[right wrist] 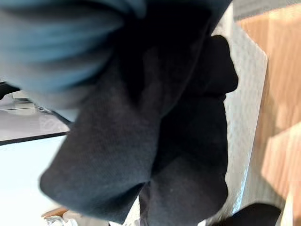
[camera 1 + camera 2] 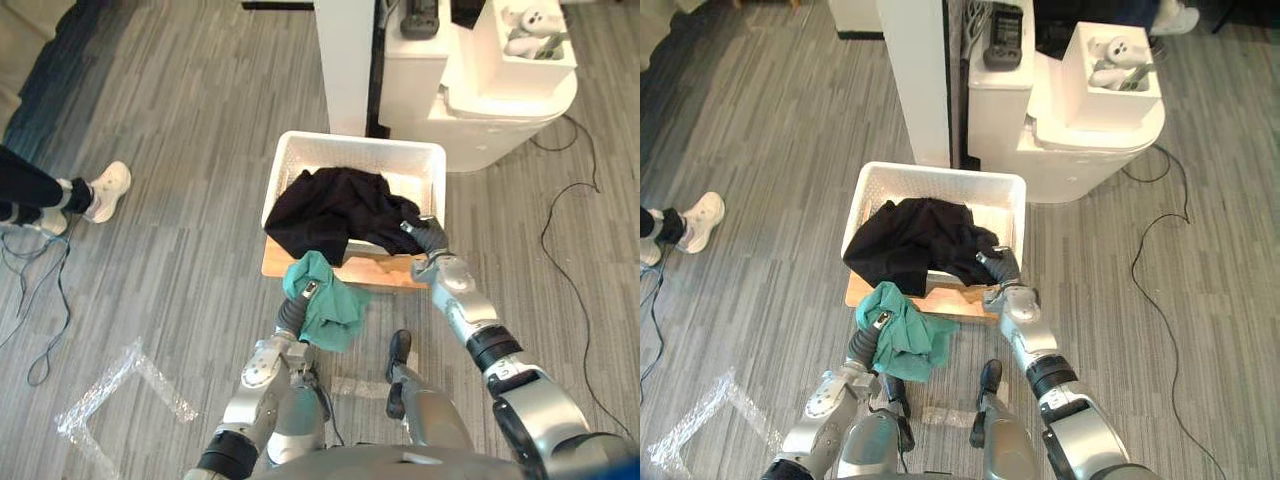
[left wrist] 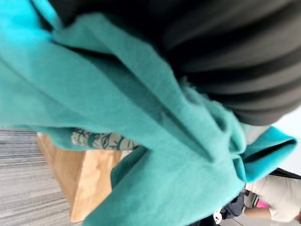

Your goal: Tidy the bed and pick cloth on bed and put in laundry

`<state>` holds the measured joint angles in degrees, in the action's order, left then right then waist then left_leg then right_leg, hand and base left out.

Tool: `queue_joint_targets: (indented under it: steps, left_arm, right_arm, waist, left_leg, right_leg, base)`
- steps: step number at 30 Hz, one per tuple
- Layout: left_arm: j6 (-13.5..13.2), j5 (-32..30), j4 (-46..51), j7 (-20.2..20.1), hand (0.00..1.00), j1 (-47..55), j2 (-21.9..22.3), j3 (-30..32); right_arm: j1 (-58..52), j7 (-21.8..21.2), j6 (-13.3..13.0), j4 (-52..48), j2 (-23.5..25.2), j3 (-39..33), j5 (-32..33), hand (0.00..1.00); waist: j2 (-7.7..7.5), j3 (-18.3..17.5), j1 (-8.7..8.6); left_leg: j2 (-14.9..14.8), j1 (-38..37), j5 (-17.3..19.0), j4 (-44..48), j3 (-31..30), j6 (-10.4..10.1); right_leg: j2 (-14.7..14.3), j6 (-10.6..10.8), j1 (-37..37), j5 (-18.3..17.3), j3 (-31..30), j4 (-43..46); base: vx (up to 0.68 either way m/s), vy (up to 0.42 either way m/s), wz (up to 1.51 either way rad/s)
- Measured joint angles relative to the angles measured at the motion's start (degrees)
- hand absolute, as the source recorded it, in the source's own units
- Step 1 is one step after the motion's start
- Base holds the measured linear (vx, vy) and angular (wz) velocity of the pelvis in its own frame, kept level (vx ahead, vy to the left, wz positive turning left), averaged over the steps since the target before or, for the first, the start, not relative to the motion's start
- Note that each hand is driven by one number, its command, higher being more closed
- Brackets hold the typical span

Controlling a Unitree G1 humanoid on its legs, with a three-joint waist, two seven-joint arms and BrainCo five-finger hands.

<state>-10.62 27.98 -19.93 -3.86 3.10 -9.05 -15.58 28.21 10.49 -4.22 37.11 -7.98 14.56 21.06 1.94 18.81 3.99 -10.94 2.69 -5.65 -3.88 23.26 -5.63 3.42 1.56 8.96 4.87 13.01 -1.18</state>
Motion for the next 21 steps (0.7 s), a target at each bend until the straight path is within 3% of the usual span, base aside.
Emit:
queue_joint_targets:
  steps: [7,8,21]
  left_arm:
    - [-1.57,0.02,-0.05,0.1,1.0,0.35,-0.18,-0.02]
    - [-1.57,0.03,-0.09,0.1,1.0,0.35,-0.17,-0.05]
    - [-2.57,0.04,-2.28,0.11,1.0,0.96,0.73,-0.04]
  right_arm:
    - [0.65,0.93,0.0,0.22,1.05,1.82,-2.24,1.0]
    - [0.88,0.94,0.0,0.36,1.06,1.83,-2.24,0.0]
    - [5.53,3.26,1.51,2.68,0.78,4.17,-6.19,0.0]
  waist:
    - [0.06,-0.04,0.06]
    - [0.06,-0.04,0.08]
    - [0.0,-1.16,0.24]
  left_leg:
    - [0.55,0.4,0.07,-0.12,-0.1,0.12]
    - [0.61,0.43,0.08,-0.13,-0.11,0.14]
    - [0.71,0.95,0.07,-0.09,-0.67,0.22]
  right_leg:
    - [0.5,0.22,0.44,0.31,-0.31,0.0]
    - [0.55,0.24,0.47,0.34,-0.33,0.0]
    - [0.64,0.23,0.76,0.41,-0.42,0.12]
  base:
    - [0.02,0.012,0.01]
    - [0.0,0.0,0.0]
    - [0.0,0.001,0.0]
